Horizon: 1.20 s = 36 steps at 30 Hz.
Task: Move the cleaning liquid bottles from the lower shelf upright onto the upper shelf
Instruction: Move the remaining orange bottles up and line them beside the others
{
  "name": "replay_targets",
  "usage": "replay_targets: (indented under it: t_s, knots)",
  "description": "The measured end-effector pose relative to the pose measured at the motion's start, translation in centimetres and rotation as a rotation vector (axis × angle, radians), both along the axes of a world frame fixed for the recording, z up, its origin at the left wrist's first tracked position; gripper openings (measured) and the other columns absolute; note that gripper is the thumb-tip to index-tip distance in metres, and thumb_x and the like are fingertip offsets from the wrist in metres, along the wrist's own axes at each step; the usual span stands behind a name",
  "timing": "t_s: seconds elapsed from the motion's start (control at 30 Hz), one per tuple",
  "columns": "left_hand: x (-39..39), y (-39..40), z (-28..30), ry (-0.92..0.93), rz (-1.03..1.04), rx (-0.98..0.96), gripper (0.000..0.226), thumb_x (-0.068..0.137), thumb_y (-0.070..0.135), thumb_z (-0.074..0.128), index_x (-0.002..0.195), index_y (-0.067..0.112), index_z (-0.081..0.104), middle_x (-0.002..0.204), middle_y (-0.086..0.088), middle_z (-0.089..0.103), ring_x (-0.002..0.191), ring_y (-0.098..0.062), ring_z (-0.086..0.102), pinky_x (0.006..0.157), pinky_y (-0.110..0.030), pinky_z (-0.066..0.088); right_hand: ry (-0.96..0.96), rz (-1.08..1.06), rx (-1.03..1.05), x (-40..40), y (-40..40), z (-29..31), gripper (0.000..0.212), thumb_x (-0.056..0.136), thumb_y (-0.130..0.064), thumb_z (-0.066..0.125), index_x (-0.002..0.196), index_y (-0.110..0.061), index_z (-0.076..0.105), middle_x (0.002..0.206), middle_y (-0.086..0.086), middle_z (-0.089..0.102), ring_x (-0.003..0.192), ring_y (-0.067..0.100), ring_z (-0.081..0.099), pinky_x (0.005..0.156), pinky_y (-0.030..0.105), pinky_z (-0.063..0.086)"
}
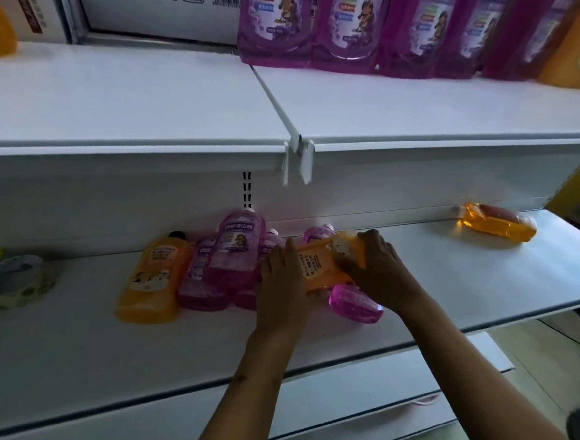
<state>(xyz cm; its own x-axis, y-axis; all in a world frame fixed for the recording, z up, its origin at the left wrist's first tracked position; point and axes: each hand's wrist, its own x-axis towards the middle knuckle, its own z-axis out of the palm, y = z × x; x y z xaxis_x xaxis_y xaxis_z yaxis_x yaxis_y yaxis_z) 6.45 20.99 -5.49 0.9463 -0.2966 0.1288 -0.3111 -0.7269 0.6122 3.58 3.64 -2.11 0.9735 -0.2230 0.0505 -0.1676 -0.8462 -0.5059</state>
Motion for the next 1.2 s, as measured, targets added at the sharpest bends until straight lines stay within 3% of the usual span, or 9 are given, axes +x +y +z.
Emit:
replay_targets:
  t_s: [0.23, 0.4, 0.5, 0.63, 0.7, 0.87, 0.93, 1.03, 1.2]
  knots:
    - [1.4, 1.8, 0.1, 0.045, -0.244, -0.256, 0.076, 0.062, 0.027, 0.092, 0.127, 0.015, 0.054, 0.115, -0.001, 0.065, 0.105, -0.02, 0.063, 0.089, -0.041, 0.054, -0.133, -0.149, 0.147, -4.7, 1.5, -0.4, 0.071, 0.08, -0.044, 0.078, 0.13, -0.012, 0.04, 0.127, 0.008, 0.057, 0.11, 0.028, 0.061, 0.087, 0.038, 0.052]
    - [0.2, 4.3, 1.6, -0.04, -0.43, -0.145, 0.066, 0.063, 0.032, 0.089, 0.12, 0.027, 0.055, 0.117, 0.009, 0.058, 0.108, -0.013, 0.055, 0.094, -0.041, 0.05, -0.042, -0.018, 0.144, -7.5, 1.9, -0.9, 0.077, 0.074, -0.052, 0.08, 0.134, -0.044, 0.031, 0.113, -0.011, 0.038, 0.094, 0.006, 0.048, 0.078, 0.019, 0.042]
    - [-0.8, 5.8, 3.1, -0.106, -0.474, -0.063, 0.069, 0.065, 0.047, 0.086, 0.124, 0.035, 0.052, 0.124, 0.017, 0.053, 0.117, -0.008, 0.044, 0.1, -0.034, 0.042, 0.086, 0.199, 0.294, -8.0, 2.1, 0.0, 0.067, 0.074, -0.056, 0.078, 0.122, -0.063, 0.031, 0.12, -0.033, 0.044, 0.106, -0.007, 0.052, 0.081, 0.009, 0.042]
    - [-1.8, 9.2, 3.6, 0.028, -0.484, -0.107, 0.072, 0.057, 0.056, 0.085, 0.118, 0.048, 0.049, 0.112, 0.032, 0.052, 0.116, 0.011, 0.036, 0.091, -0.025, 0.041, 0.317, 0.372, 0.466, -6.9, 3.3, 1.2, 0.082, 0.073, -0.047, 0.083, 0.139, -0.045, 0.035, 0.132, -0.021, 0.053, 0.118, 0.006, 0.057, 0.098, 0.029, 0.054]
    - [-2.3, 11.6, 3.2, 0.133, -0.429, -0.21, 0.08, 0.052, 0.055, 0.089, 0.119, 0.057, 0.046, 0.114, 0.043, 0.047, 0.114, 0.013, 0.044, 0.09, -0.025, 0.047, 0.356, 0.442, 0.497, -6.7, 4.8, 1.2, 0.078, 0.072, -0.048, 0.082, 0.137, -0.044, 0.038, 0.131, -0.021, 0.056, 0.118, 0.005, 0.059, 0.098, 0.028, 0.054]
    - [-2.2, 17.0, 3.8, 0.014, -0.224, -0.522, 0.077, 0.066, 0.036, 0.088, 0.129, 0.054, 0.047, 0.121, 0.046, 0.048, 0.114, 0.018, 0.05, 0.092, -0.017, 0.051, 0.202, 0.338, 0.805, -7.1, 12.3, -0.9, 0.069, 0.064, -0.062, 0.076, 0.126, -0.041, 0.052, 0.118, -0.019, 0.069, 0.107, 0.005, 0.067, 0.09, 0.031, 0.058]
    - [-3.0, 18.5, 3.7, -0.066, -0.129, -0.602, 0.056, 0.077, 0.037, 0.076, 0.12, 0.06, 0.05, 0.116, 0.042, 0.056, 0.107, 0.017, 0.056, 0.081, -0.004, 0.048, 0.136, 0.273, 0.95, -6.7, 15.9, -1.2, 0.064, 0.066, -0.056, 0.079, 0.122, -0.038, 0.054, 0.111, -0.021, 0.072, 0.101, 0.003, 0.07, 0.078, 0.023, 0.059]
    - [-4.8, 20.0, 2.9, 0.041, 0.023, -0.721, 0.05, 0.093, 0.044, 0.05, 0.142, 0.042, 0.038, 0.133, 0.028, 0.054, 0.116, 0.014, 0.053, 0.084, 0.001, 0.042, 0.016, 0.181, 1.002, -6.0, 20.8, -0.5, 0.048, 0.074, -0.041, 0.083, 0.114, -0.04, 0.056, 0.102, -0.029, 0.071, 0.093, -0.006, 0.068, 0.068, 0.008, 0.052]
    - [-5.7, 22.2, 3.5, 0.119, 0.029, -0.852, 0.047, 0.096, 0.045, 0.034, 0.141, 0.053, 0.024, 0.129, 0.045, 0.042, 0.116, 0.026, 0.045, 0.093, -0.002, 0.04, -0.133, 0.064, 1.104, -4.2, 27.4, 1.7, 0.038, 0.08, -0.024, 0.081, 0.112, -0.03, 0.063, 0.096, -0.018, 0.075, 0.088, -0.004, 0.07, 0.067, 0.011, 0.053]
